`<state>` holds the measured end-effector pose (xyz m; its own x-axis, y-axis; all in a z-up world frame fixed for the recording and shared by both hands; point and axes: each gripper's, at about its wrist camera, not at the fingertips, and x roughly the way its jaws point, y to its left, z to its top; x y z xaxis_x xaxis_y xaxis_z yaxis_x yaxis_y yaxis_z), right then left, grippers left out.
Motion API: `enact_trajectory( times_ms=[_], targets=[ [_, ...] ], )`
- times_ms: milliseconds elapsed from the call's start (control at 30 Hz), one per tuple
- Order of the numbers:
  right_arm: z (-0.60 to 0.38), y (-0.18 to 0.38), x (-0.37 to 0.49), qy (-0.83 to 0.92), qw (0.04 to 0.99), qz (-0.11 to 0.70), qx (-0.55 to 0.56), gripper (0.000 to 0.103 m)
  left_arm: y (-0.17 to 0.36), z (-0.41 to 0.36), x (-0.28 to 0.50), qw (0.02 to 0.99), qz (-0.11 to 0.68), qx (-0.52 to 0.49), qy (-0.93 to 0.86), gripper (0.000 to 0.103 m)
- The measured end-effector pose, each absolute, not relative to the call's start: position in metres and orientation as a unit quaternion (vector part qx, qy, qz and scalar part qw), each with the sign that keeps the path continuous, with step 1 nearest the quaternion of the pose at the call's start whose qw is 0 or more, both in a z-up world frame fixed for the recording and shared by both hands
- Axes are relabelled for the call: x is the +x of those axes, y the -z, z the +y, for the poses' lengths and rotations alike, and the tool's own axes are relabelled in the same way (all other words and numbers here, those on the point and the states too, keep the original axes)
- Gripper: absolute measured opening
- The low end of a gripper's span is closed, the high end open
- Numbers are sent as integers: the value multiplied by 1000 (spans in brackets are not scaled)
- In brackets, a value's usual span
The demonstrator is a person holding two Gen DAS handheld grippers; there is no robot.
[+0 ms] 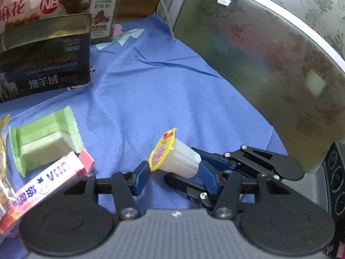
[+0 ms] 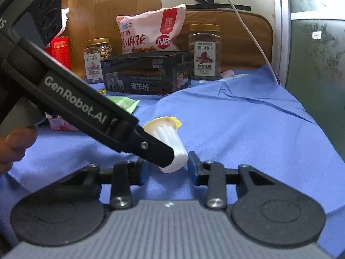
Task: Organize snacks
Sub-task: 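Close the left tool around the white yellow-lidded cup, then lower the cup into the sheep tin and open the left tool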
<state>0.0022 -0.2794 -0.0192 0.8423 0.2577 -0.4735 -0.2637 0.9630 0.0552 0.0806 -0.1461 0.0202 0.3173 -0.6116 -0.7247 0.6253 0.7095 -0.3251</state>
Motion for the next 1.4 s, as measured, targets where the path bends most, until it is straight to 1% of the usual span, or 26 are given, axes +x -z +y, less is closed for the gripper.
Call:
enact_trajectory(
  times_ms=[267, 500, 567, 733, 800, 900, 1000, 1033, 1133, 1200, 1233, 1300, 1400],
  targets=[
    [-264, -5, 27, -157, 967, 199, -25, 40, -50, -121, 90, 851, 384, 10, 358, 51],
    [-248, -31, 91, -169, 974, 145, -46, 40, -88, -104, 141, 888, 335, 2, 316, 51],
    [-244, -38, 112, -168, 975, 133, -53, 40, -95, -104, 158, 896, 323, 6, 305, 53],
    [-234, -45, 156, -156, 977, 133, -59, 41, -99, -106, 201, 908, 310, -2, 281, 53],
    [-229, -45, 173, -149, 977, 140, -64, 41, -94, -108, 216, 912, 308, -10, 270, 51],
    [-220, -43, 185, -139, 976, 149, -83, 43, -86, -108, 230, 919, 318, -16, 233, 51],
    [-219, -46, 175, -142, 976, 140, -82, 46, -87, -99, 222, 919, 315, -30, 237, 52],
    [-220, -47, 169, -144, 977, 135, -78, 49, -89, -96, 215, 921, 308, -28, 237, 52],
    [-222, -46, 143, -156, 977, 129, -63, 50, -97, -83, 188, 925, 289, -32, 245, 53],
    [-223, -43, 127, -171, 975, 136, -45, 52, -100, -72, 168, 923, 286, -38, 253, 53],
    [-224, -39, 117, -179, 973, 145, -32, 54, -100, -67, 157, 922, 285, -39, 257, 53],
    [-226, -31, 102, -193, 968, 163, -5, 54, -97, -55, 135, 920, 286, -41, 265, 53],
    [-229, -18, 79, -200, 960, 192, 32, 55, -90, -36, 104, 917, 292, -40, 267, 63]
  ],
)
